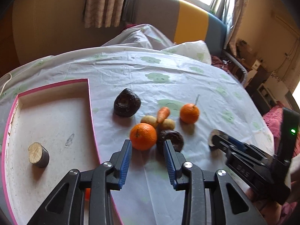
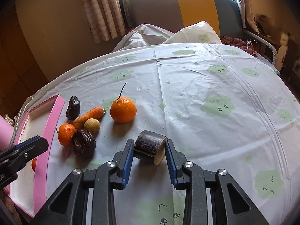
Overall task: Organize fruits
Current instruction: 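Grasp the mandarin orange with the left gripper while the right gripper holds the eggplant chunk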
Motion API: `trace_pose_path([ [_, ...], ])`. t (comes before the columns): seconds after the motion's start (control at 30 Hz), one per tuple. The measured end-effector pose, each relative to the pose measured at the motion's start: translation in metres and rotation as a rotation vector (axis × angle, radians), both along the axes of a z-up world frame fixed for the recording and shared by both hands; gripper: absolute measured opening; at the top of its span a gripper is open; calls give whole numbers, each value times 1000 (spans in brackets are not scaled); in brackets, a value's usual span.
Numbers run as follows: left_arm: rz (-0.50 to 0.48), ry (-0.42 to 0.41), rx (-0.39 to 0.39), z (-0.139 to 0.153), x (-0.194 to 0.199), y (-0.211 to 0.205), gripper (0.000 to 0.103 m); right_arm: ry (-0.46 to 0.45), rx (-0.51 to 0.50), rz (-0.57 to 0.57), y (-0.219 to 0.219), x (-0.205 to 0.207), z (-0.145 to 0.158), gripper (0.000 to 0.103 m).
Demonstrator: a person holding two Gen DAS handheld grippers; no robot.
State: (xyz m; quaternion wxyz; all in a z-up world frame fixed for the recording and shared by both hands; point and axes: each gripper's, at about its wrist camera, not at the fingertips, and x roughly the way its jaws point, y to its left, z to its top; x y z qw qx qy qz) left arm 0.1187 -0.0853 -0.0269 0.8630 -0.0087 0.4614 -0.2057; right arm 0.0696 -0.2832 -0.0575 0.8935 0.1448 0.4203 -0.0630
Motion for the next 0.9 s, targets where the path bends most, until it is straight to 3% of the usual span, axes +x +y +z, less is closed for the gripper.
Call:
trace_pose_path([
  [0.5,50,27,41,-22,31,-11,39,0,-10,4,-2,-1,0,34],
  [0.9,-2,0,36,-23,22,-14,37,1,-27,10,0,1,1,34],
])
